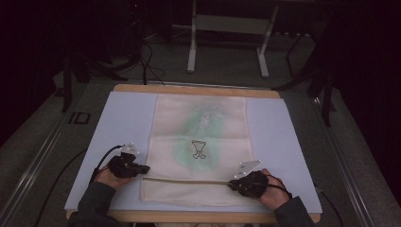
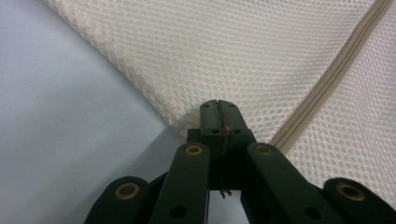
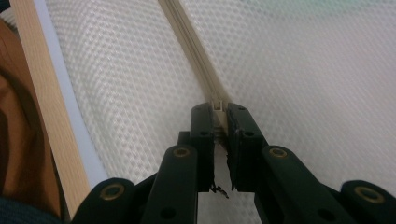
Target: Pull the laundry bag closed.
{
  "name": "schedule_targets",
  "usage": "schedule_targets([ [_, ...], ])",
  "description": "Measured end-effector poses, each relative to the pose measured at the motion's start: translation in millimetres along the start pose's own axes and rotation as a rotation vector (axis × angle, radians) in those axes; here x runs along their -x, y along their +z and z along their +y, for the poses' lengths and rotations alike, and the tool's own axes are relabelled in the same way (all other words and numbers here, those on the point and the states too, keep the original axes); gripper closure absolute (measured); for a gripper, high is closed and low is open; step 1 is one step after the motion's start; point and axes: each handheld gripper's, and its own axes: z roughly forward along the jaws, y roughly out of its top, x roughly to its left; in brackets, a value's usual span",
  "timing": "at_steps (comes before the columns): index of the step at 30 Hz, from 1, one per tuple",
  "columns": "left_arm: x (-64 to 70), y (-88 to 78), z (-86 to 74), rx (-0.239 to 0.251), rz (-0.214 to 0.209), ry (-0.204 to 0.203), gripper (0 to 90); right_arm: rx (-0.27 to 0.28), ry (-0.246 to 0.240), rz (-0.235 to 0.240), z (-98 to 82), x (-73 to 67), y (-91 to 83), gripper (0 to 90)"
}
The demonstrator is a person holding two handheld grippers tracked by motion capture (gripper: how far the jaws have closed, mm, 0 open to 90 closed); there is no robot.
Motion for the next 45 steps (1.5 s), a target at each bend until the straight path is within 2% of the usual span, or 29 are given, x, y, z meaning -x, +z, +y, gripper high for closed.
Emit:
schedule_targets([
  [9,0.0,0.0,-0.1,0.001,0.0,0.0,90.0,0.005,0.065,-0.02,-24.8,14.3,-17.1,82.3],
  [15,0.2,0.1,-0.1,0.002,0.0,-0.001,90.0,0.011,0.091,-0.031,-36.5,20.9,-25.5,82.3],
  [18,0.5,0.2,-0.2,0.004,0.001,-0.002,90.0,-0.019,0.103,-0.058,-42.3,23.5,-28.3,82.3],
  [21,0.2,0.1,-0.2,0.003,0.0,0.0,90.0,0.0,0.132,-0.052,-54.7,27.8,-36.2,82.3],
  [25,0.8,0.3,-0.1,0.004,0.002,-0.002,89.9,0.015,0.142,-0.048,-58.8,29.7,-43.2,82.3],
  [30,-0.1,-0.1,-0.4,0.003,-0.002,0.002,89.8,0.009,0.143,-0.044,-57.6,29.1,-39.5,81.1],
  [31,-0.1,-0.1,-0.8,0.008,-0.002,0.0,89.7,0.013,0.153,-0.037,-57.6,29.8,-37.8,73.7],
  [32,-0.1,-0.1,-0.8,0.008,-0.002,0.0,89.7,0.013,0.153,-0.037,-57.6,29.8,-37.8,73.7],
  [33,1.4,-0.2,-0.6,0.008,0.005,0.016,89.7,0.027,0.161,-0.033,-58.5,30.9,-38.0,68.8],
  [34,1.4,-0.2,-0.6,0.008,0.005,0.016,89.7,0.027,0.161,-0.033,-58.5,30.9,-38.0,68.8],
  [35,2.2,-0.4,-0.3,0.008,0.011,0.027,89.7,0.05,0.165,-0.042,-58.4,31.4,-39.5,65.0],
  [38,2.5,-1.3,-0.3,0.01,0.015,0.033,89.7,0.073,0.163,-0.045,-57.6,31.0,-41.3,62.4],
  [39,2.5,-2.8,-0.6,0.021,0.022,0.035,89.7,0.106,0.162,-0.057,-56.4,30.5,-42.0,59.6],
  [42,2.5,-5.3,-0.7,0.039,0.035,0.034,89.7,0.135,0.167,-0.075,-55.6,30.7,-41.9,57.7],
  [43,2.3,-7.4,-0.8,0.057,0.057,0.031,89.6,0.151,0.183,-0.089,-55.8,32.4,-41.3,57.0],
  [44,2.3,-7.4,-0.8,0.057,0.057,0.031,89.6,0.151,0.183,-0.089,-55.8,32.4,-41.3,57.0],
  [45,1.9,-8.9,-0.1,0.068,0.095,0.028,89.4,0.16,0.2,-0.107,-57.0,34.2,-41.0,56.6],
])
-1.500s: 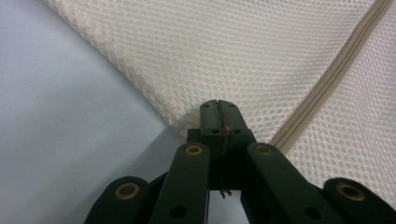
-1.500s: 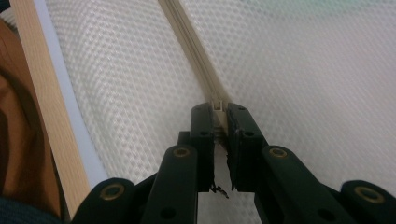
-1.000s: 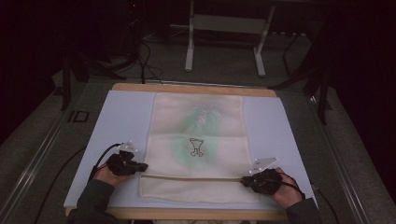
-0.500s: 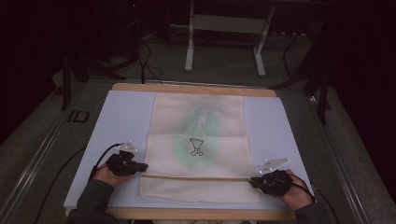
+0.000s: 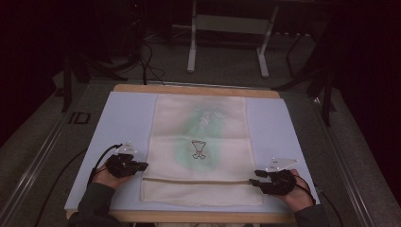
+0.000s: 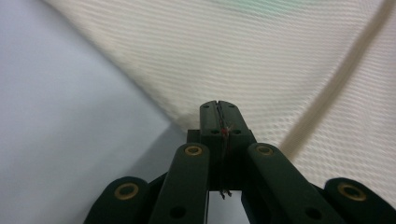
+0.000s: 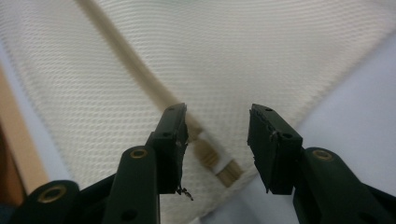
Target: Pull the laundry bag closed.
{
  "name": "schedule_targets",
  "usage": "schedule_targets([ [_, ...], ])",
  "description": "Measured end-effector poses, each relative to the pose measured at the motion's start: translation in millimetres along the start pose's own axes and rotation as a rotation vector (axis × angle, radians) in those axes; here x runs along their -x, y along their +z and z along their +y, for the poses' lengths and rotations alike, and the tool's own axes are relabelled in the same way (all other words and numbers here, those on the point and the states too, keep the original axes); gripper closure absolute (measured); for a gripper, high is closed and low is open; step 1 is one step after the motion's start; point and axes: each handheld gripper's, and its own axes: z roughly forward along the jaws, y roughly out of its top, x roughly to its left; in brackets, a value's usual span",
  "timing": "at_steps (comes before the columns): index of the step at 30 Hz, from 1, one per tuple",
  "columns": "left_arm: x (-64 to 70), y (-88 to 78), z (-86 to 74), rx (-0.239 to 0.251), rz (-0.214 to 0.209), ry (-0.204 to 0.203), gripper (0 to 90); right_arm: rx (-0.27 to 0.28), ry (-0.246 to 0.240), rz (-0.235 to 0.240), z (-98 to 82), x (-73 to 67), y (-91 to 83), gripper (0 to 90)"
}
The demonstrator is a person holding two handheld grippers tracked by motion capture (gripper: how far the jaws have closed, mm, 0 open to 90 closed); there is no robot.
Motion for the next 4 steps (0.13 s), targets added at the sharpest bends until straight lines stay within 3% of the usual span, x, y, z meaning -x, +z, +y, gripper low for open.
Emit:
schedule_targets([
  [1,0.0,0.0,0.0,0.0,0.0,0.0,88.7,0.005,0.01,-0.008,-0.6,1.3,-0.2,56.0],
  [2,-0.6,-0.8,0.5,0.017,0.045,-0.016,86.6,0.009,0.019,-0.021,-1.1,3.0,-0.7,55.0],
  [3,-0.6,-0.8,0.5,0.017,0.045,-0.016,82.0,0.009,0.019,-0.021,-1.1,3.0,-0.7,55.0],
  [4,-1.3,-1.1,0.4,0.023,0.082,-0.025,78.2,0.029,0.051,-0.054,-3.1,8.0,-1.3,52.7],
])
